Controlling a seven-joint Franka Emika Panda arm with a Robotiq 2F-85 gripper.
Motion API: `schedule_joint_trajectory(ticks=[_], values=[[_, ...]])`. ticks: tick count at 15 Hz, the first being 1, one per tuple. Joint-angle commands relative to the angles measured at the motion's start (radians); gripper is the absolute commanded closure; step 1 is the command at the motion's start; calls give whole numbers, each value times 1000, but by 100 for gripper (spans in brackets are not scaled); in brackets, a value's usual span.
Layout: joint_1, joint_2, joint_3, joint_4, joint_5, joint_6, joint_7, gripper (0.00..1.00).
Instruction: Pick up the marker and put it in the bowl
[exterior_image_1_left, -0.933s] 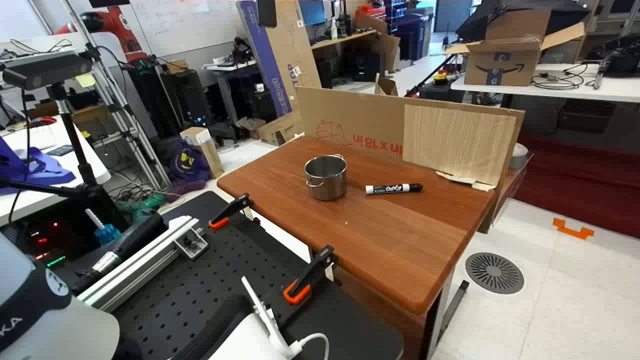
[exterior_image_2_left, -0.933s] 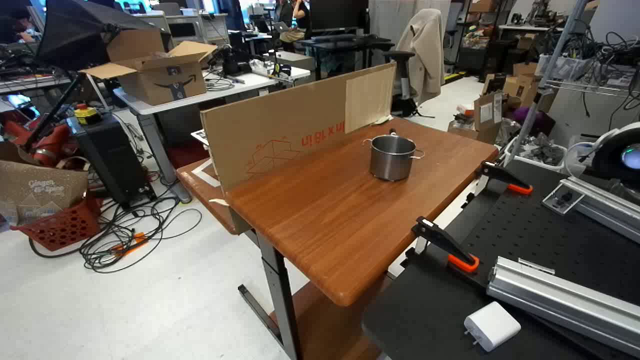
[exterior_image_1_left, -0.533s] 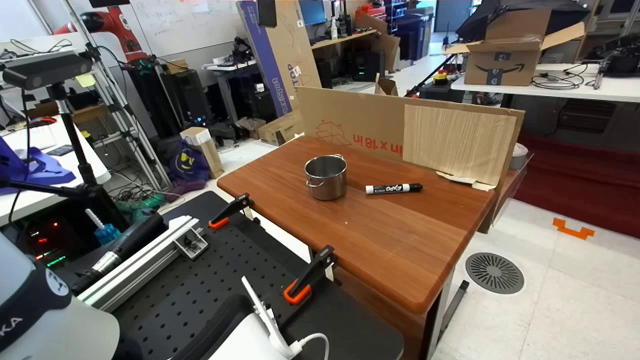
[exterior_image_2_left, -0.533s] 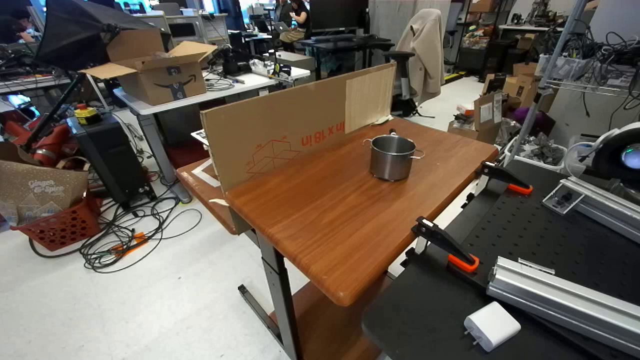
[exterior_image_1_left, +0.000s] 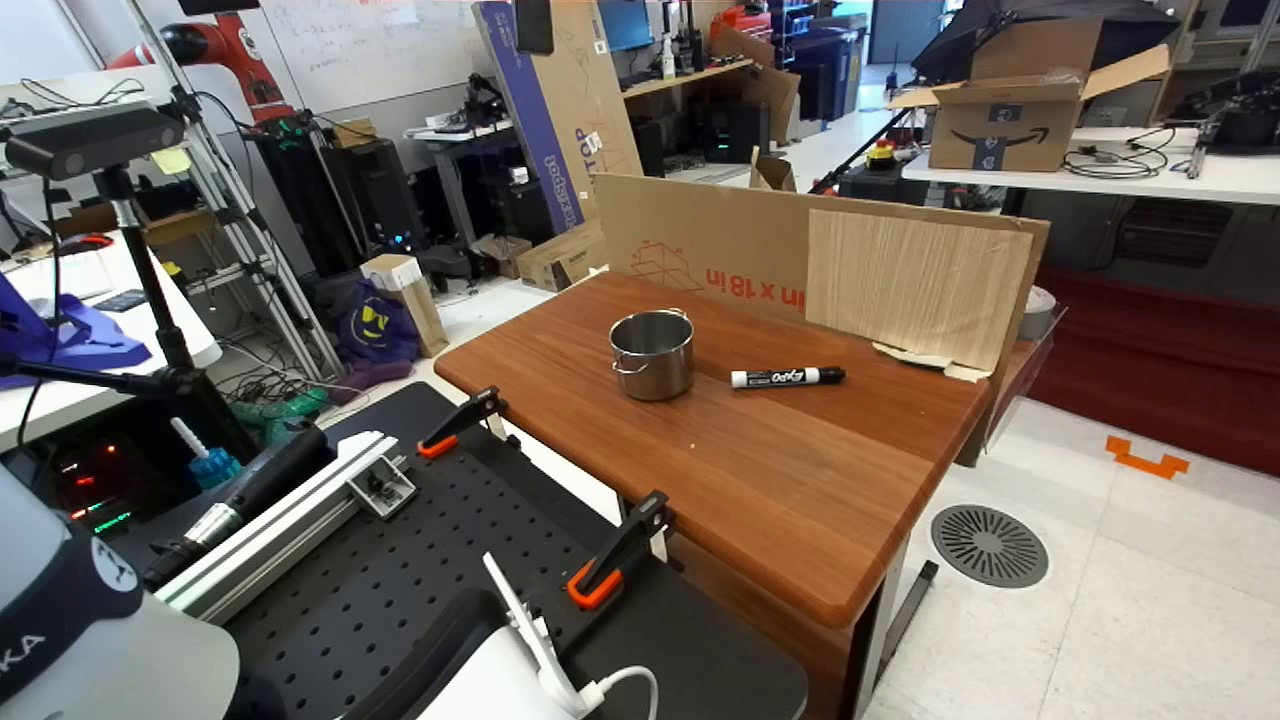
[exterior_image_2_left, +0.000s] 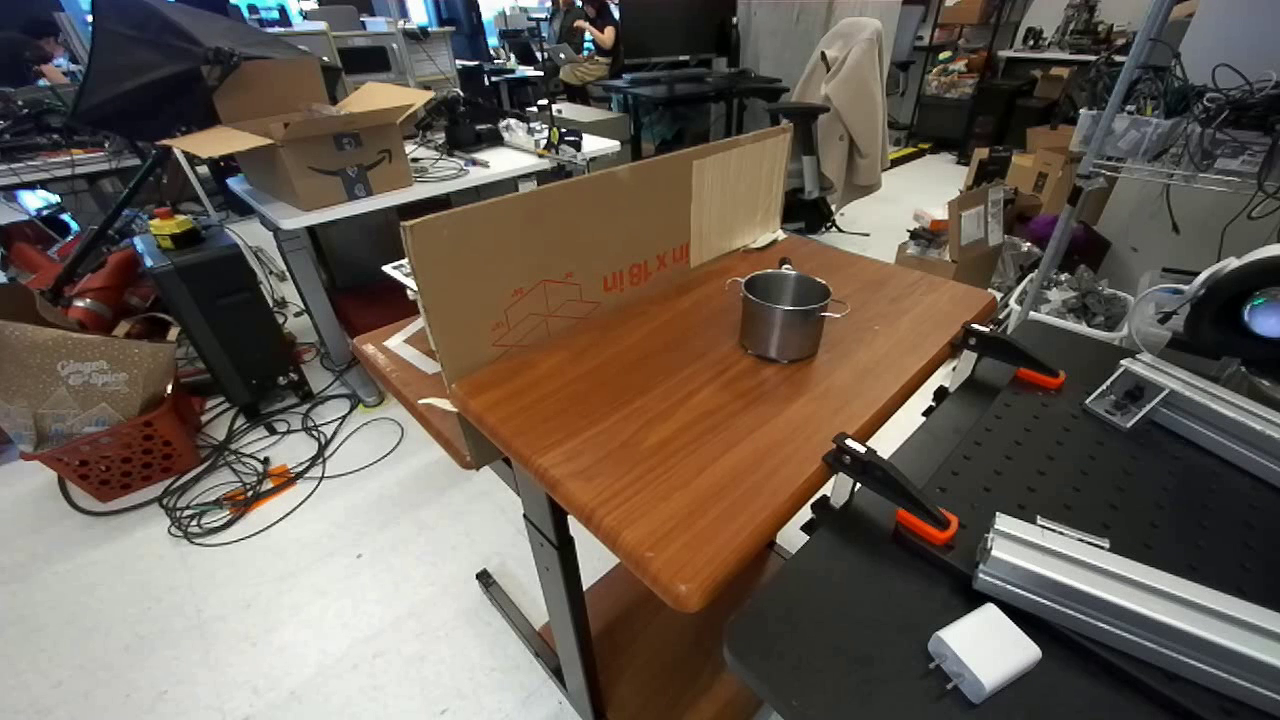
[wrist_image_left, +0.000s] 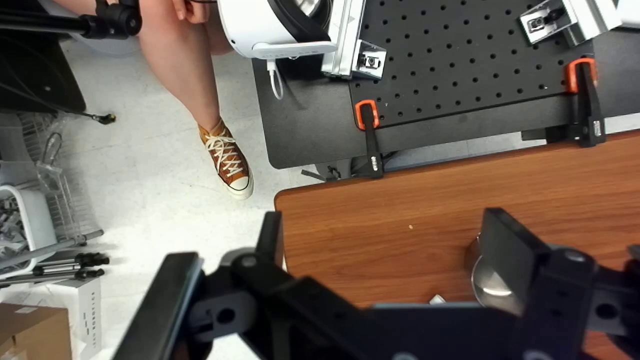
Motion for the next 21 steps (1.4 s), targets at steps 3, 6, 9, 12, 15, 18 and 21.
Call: schedule_joint_trajectory(ticks=[3, 6, 9, 12, 15, 18, 21], values=[[26, 83, -26, 47, 43, 58, 28, 0], [25, 161, -41, 90, 104, 126, 45, 0], [19, 254, -67, 153, 217, 176, 57, 0], [15, 359, -86, 232, 314, 196, 71, 0], [12, 456, -93, 305, 385, 216, 114, 0], [9, 535, -99, 352, 433, 289, 176, 0], [11, 599, -104, 386, 448, 350, 237, 0]])
